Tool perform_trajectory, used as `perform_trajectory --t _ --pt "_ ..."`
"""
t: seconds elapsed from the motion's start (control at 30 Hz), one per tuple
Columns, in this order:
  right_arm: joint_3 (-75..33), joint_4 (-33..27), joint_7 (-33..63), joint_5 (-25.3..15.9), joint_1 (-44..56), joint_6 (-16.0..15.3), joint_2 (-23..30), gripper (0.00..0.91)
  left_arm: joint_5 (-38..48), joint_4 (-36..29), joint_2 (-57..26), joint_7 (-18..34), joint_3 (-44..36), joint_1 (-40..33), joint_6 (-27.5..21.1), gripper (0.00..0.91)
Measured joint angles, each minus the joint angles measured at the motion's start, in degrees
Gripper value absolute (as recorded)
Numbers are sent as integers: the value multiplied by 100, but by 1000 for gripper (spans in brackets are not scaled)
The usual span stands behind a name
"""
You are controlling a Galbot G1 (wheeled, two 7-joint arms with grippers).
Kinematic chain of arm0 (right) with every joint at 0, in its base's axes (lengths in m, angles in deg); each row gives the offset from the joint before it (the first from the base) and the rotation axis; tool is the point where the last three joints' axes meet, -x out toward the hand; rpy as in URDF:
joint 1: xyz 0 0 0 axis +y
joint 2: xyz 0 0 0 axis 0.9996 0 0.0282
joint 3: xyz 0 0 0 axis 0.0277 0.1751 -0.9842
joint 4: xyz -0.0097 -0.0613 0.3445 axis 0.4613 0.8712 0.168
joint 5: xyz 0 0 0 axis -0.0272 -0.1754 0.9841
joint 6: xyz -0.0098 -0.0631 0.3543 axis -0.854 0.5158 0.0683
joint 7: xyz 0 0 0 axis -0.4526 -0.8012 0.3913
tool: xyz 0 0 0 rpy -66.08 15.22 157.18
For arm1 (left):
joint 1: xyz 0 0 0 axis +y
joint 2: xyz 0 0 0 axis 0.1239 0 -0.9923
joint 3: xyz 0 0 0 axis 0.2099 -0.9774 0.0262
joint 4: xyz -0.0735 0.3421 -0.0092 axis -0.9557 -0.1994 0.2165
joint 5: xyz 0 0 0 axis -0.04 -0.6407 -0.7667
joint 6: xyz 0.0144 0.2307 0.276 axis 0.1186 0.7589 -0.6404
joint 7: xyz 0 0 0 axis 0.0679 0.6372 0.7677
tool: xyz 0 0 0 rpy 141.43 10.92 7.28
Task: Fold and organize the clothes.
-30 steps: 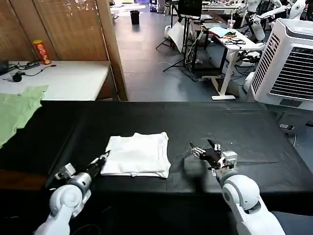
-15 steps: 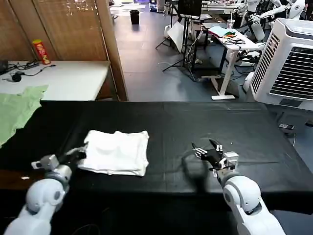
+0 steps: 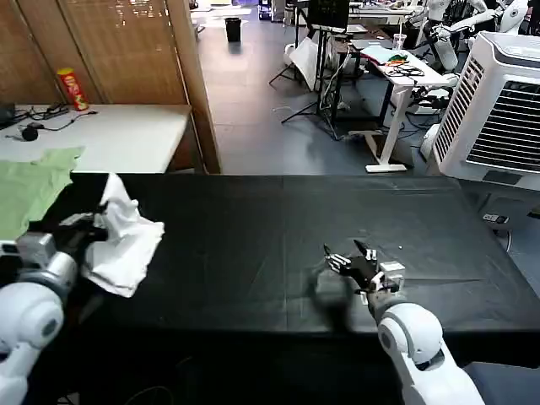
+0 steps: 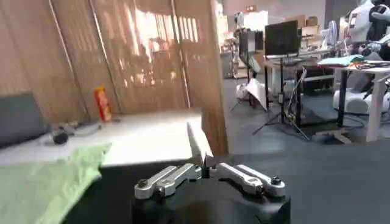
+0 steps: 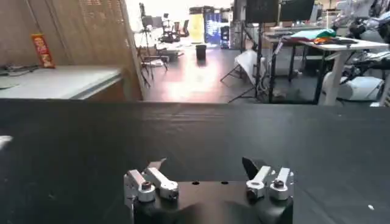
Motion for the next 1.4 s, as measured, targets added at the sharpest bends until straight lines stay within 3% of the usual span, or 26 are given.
perform_trajectory --t 0.2,0.23,0.27,0.3,0.57,0.87,1.13,1.17,1.2,1.23,1.27,1.33,1.4 --pt "1 34 -32 -70 145 28 65 878 -537 -41 724 15 -1236 -225 231 0" --pt "9 47 -51 -56 161 27 81 878 -631 15 908 -11 -1480 -308 247 341" --pt "16 53 -56 -26 174 19 91 878 -714 84 1074 -52 -1681 -388 262 751" --pt "33 66 -69 12 191 8 106 878 -836 169 1255 -93 -1885 -474 281 878" --pt "236 173 -84 626 228 -310 36 878 -1578 606 2320 -736 -2870 -818 448 878" --pt "786 -198 12 929 -282 -489 235 878 -1624 443 2232 -950 -2726 -775 643 878" --pt "1489 -1091 -44 947 -1058 -476 744 868 -1802 135 2017 -916 -2408 -439 797 878" --pt "1563 -1211 -43 942 -1141 -466 806 751 -1805 83 1995 -911 -2375 -380 803 878" --pt "1624 -1302 -44 939 -1207 -458 856 692 -1809 18 1968 -892 -2325 -309 805 878" --pt "1673 -1406 -37 939 -1269 -451 903 497 -1815 -33 1949 -865 -2279 -251 807 878" --pt "1726 -1509 -36 939 -1333 -439 955 234 -1818 -88 1933 -842 -2232 -186 813 878" --pt "1787 -1654 -35 939 -1421 -403 1028 68 -1819 -173 1916 -826 -2142 -65 833 878" --pt "1827 -1801 -35 939 -1492 -353 1082 39 -1839 -233 1910 -824 -2038 59 867 878"
